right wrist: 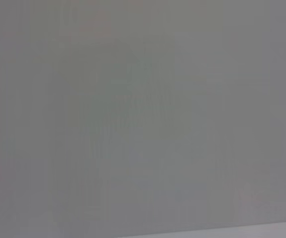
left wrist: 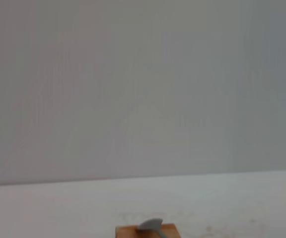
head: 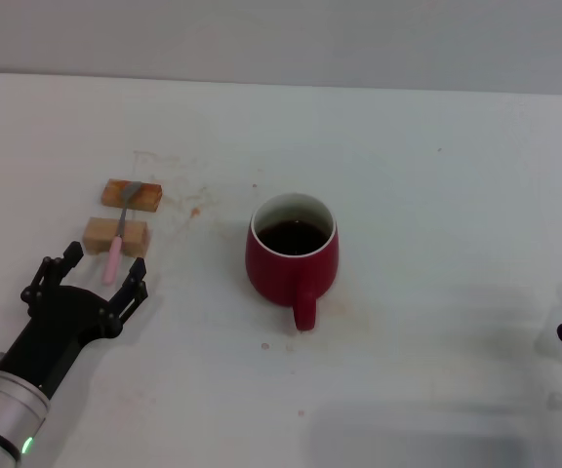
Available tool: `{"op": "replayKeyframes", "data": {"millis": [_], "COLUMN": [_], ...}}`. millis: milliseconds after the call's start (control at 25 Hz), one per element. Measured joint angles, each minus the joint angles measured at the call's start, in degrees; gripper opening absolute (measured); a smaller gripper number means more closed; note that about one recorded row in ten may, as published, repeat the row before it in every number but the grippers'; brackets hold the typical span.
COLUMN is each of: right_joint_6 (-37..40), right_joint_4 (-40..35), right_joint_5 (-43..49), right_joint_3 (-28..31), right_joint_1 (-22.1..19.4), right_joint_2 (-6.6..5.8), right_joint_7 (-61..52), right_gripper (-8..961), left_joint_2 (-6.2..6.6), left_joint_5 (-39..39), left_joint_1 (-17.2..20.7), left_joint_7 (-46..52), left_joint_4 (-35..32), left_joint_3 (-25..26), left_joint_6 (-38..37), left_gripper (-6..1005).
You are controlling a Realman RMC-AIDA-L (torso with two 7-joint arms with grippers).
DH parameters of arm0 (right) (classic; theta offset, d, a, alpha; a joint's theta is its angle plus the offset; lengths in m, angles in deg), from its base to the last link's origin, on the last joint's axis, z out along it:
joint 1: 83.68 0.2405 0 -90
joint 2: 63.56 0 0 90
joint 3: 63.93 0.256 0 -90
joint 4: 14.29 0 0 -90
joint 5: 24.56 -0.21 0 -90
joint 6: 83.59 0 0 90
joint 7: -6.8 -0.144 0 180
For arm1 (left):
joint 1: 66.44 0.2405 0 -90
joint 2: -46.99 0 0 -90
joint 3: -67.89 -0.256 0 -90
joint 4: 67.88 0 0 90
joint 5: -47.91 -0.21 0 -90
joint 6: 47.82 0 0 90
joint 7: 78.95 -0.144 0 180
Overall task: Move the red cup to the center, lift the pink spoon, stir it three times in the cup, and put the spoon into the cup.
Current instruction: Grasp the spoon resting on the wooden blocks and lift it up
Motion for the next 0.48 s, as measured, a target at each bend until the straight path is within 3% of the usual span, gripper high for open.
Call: {"op": "replayKeyframes", "data": {"millis": [480], "right_joint_6": [-0.09], "right_joint_4": [0.11], "right_joint_5": [0.31], "right_joint_3": [-0.05], "right_joint_1": [0.02], "right_joint_2": [-0.01], "right_joint_7": [-0.04], "right_gripper": [1], "left_joint_2": [0.01], "left_joint_5": [0.13], "left_joint_1": [-0.86], "left_joint_7": [0.04], "left_joint_4": [-0.65], "left_joint_3": [0.18], "left_joint_6": [2.37], "left_gripper": [822]}}
